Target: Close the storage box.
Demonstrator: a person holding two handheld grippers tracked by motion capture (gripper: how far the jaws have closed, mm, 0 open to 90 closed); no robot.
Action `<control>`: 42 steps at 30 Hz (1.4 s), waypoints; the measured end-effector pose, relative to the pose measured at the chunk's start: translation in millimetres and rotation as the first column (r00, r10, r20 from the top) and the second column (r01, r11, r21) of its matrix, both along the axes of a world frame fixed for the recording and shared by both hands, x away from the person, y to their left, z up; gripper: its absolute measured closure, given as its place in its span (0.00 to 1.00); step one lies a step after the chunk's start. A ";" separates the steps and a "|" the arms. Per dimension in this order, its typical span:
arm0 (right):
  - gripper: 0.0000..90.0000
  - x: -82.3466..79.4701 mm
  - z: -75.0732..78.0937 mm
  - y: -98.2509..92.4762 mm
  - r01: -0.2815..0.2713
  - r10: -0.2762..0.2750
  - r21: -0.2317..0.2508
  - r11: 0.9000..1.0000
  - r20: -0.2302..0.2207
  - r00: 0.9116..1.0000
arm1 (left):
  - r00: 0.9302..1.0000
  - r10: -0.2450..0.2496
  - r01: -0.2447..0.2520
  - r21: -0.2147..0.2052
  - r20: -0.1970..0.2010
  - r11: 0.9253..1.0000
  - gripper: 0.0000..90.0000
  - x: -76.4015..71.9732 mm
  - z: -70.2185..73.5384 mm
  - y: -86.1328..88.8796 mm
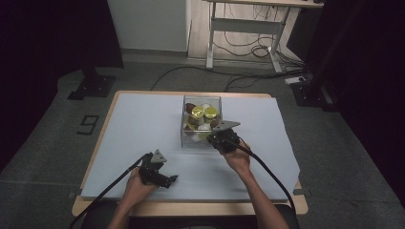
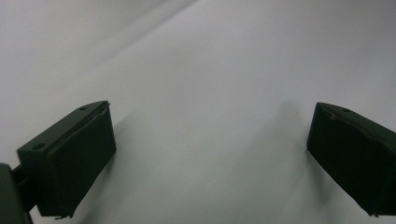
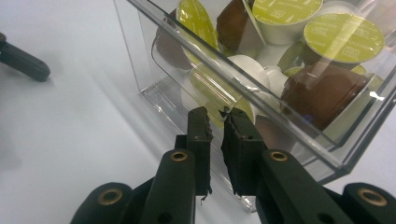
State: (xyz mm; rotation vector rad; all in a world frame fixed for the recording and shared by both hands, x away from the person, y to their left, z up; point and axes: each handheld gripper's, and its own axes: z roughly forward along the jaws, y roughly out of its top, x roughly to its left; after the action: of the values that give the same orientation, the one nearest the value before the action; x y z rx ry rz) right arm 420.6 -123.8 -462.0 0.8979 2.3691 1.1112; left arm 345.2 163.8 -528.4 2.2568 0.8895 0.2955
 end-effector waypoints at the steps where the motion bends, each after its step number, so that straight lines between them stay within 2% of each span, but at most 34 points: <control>1: 0.89 0.6 0.0 0.5 0.006 -0.006 -0.001 1.000 0.001 1.000 | 1.000 -0.001 0.001 0.002 0.000 1.000 0.01 0.0 0.0 0.0; 11: 0.90 6.1 -1.7 2.0 0.023 -0.023 -0.007 1.000 0.006 1.000 | 1.000 -0.001 0.001 0.005 0.002 1.000 0.01 -0.2 -0.1 -0.4; 12: 0.91 6.8 -2.2 2.2 0.024 -0.024 -0.013 1.000 0.007 1.000 | 1.000 -0.001 0.001 0.005 0.002 1.000 0.01 -0.2 -0.1 -0.4; 13: 0.91 7.6 -3.5 3.0 0.039 -0.039 -0.037 0.999 0.016 0.999 | 1.000 0.000 0.000 0.005 0.003 1.000 0.01 -0.2 -0.1 -0.6; 24: 0.97 11.4 -8.3 3.3 0.049 -0.049 -0.034 0.998 0.010 0.999 | 1.000 -0.001 0.001 0.007 0.004 1.000 0.01 -0.3 -0.2 -0.8; 35: 0.84 9.7 -7.8 1.8 0.029 -0.029 -0.030 0.999 -0.020 0.999 | 1.000 -0.001 0.001 0.012 0.006 1.000 0.01 -0.5 -0.2 -1.1; 38: 0.76 7.2 -6.5 2.2 0.004 -0.005 -0.025 1.000 -0.035 0.999 | 1.000 -0.002 0.001 0.013 0.006 1.000 0.01 -0.5 -0.3 -1.2; 39: 0.76 7.2 -6.5 2.2 0.004 -0.005 -0.025 1.000 -0.035 0.999 | 1.000 -0.002 0.001 0.013 0.006 1.000 0.01 -0.5 -0.3 -1.2; 40: 0.69 5.6 -6.0 2.8 -0.005 0.004 -0.028 1.000 -0.044 0.999 | 1.000 -0.002 0.002 0.013 0.007 1.000 0.01 -0.6 -0.3 -1.2; 42: 0.63 4.7 -6.1 3.4 -0.019 0.017 -0.030 0.999 -0.053 0.998 | 1.000 -0.002 0.002 0.014 0.007 1.000 0.01 -0.6 -0.3 -1.3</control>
State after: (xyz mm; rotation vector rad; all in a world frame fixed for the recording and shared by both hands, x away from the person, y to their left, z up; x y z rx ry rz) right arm 425.3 -120.4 -468.0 0.9073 2.4343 1.0684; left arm 344.6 162.4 -528.7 2.2679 0.8841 0.3097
